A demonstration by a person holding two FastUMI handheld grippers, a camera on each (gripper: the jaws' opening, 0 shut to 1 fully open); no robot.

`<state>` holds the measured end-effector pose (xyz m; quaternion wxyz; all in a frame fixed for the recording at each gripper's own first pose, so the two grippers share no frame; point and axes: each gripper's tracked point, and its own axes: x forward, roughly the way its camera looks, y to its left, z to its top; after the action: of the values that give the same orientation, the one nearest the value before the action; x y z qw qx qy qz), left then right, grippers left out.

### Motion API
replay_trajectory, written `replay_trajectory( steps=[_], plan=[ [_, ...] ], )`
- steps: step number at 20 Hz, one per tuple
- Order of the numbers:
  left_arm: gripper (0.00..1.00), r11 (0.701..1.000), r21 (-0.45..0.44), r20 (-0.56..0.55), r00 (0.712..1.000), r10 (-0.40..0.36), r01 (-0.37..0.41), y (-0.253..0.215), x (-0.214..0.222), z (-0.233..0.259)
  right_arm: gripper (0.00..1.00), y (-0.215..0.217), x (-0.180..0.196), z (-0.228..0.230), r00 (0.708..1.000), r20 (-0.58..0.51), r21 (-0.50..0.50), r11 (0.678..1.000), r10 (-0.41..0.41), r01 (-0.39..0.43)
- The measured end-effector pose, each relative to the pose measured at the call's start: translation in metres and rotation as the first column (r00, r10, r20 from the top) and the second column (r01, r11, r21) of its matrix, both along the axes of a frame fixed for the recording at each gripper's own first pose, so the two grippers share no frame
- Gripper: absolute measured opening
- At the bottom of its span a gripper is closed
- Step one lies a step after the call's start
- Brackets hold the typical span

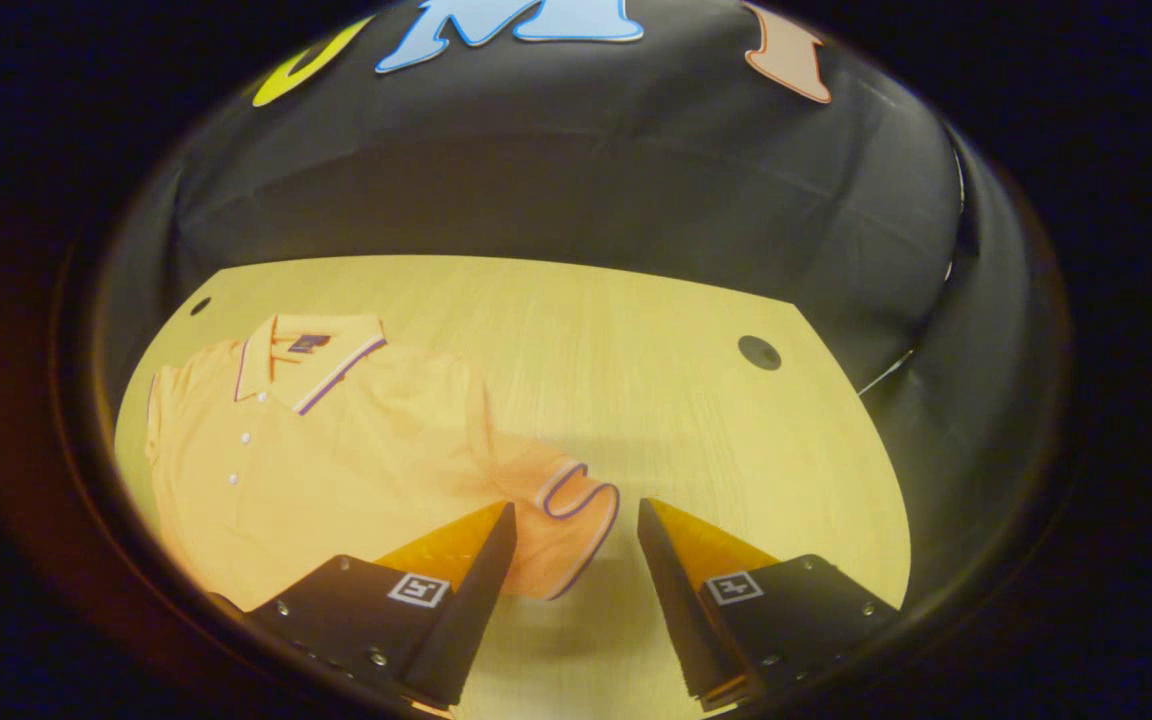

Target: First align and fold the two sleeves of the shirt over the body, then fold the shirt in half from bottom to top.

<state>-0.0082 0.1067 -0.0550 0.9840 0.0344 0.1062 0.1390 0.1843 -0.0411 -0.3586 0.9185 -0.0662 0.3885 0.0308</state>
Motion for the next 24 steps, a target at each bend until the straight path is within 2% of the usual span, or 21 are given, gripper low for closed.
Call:
replay_trajectory(
  steps=[2, 3, 4, 5, 6, 7, 8, 9, 11, 15, 19, 22, 23, 24],
  plan=[
    [0.96, 1.0, -0.002, -0.008, 1.0, 0.001, -0.001, -0.001, -0.001, -0.004, 0.68, 0.003, 0.006, -0.006, 1.0, -0.003, 0.009, 1.0, 0.006, -0.006],
    [0.96, 1.0, -0.003, -0.011, 1.0, 0.0, 0.0, -0.002, 0.0, -0.006, 0.59, 0.005, 0.007, -0.01, 1.0, -0.012, 0.008, 1.0, 0.011, -0.011],
    [0.96, 1.0, -0.004, -0.014, 1.0, -0.002, 0.002, -0.004, 0.001, -0.006, 0.56, 0.006, 0.009, -0.009, 1.0, -0.014, 0.005, 1.0, 0.013, -0.013],
    [0.96, 1.0, -0.005, -0.015, 1.0, -0.004, 0.004, -0.004, 0.001, -0.007, 0.38, 0.008, 0.01, -0.008, 1.0, -0.019, 0.007, 1.0, 0.018, -0.018],
    [0.96, 1.0, -0.006, -0.015, 1.0, -0.006, 0.006, -0.004, 0.001, -0.008, 0.31, 0.002, 0.012, -0.011, 1.0, -0.017, -0.022, 1.0, 0.001, -0.002],
    [0.96, 1.0, -0.006, -0.015, 1.0, -0.008, 0.008, -0.005, 0.0, -0.009, 0.06, 0.003, 0.015, -0.012, 1.0, -0.016, -0.014, 1.0, -0.001, 0.001],
    [0.96, 1.0, -0.006, -0.016, 1.0, -0.01, 0.01, -0.005, 0.0, -0.009, 0.02, 0.008, 0.011, -0.01, 1.0, -0.031, 0.016, 1.0, -0.001, 0.001],
    [0.96, 1.0, -0.006, -0.018, 1.0, -0.012, 0.012, -0.005, 0.001, -0.01, 0.05, 0.011, 0.009, -0.009, 0.999, -0.045, 0.035, 0.999, -0.004, 0.006],
    [0.94, 1.0, -0.005, -0.018, 1.0, -0.013, 0.013, -0.004, 0.001, -0.01, 0.05, 0.011, 0.011, -0.012, 0.998, -0.056, 0.043, 0.999, -0.008, 0.011],
    [0.96, 1.0, -0.014, -0.016, 1.0, -0.014, 0.014, 0.0, 0.001, -0.013, 0.05, 0.031, 0.009, 0.004, 0.998, -0.041, 0.092, 0.995, 0.038, -0.034],
    [0.94, 0.999, -0.028, -0.01, 1.0, -0.016, 0.015, 0.004, 0.002, -0.016, 0.05, 0.042, 0.013, 0.008, 0.996, -0.032, 0.054, 0.995, 0.084, -0.082],
    [0.96, 1.0, -0.03, -0.012, 1.0, -0.009, 0.008, 0.008, 0.001, -0.019, 0.04, 0.026, 0.018, 0.008, 0.999, -0.017, 0.007, 0.999, 0.044, -0.044],
    [0.96, 0.999, -0.032, -0.011, 1.0, -0.006, 0.006, 0.009, -0.001, -0.019, 0.05, 0.027, 0.02, 0.01, 0.999, -0.015, 0.035, 0.999, 0.036, -0.036],
    [0.94, 0.999, -0.034, -0.014, 1.0, -0.003, 0.002, 0.01, -0.002, -0.021, 0.17, 0.025, 0.021, 0.011, 1.0, -0.015, 0.048, 0.999, 0.019, -0.019]
  ],
)
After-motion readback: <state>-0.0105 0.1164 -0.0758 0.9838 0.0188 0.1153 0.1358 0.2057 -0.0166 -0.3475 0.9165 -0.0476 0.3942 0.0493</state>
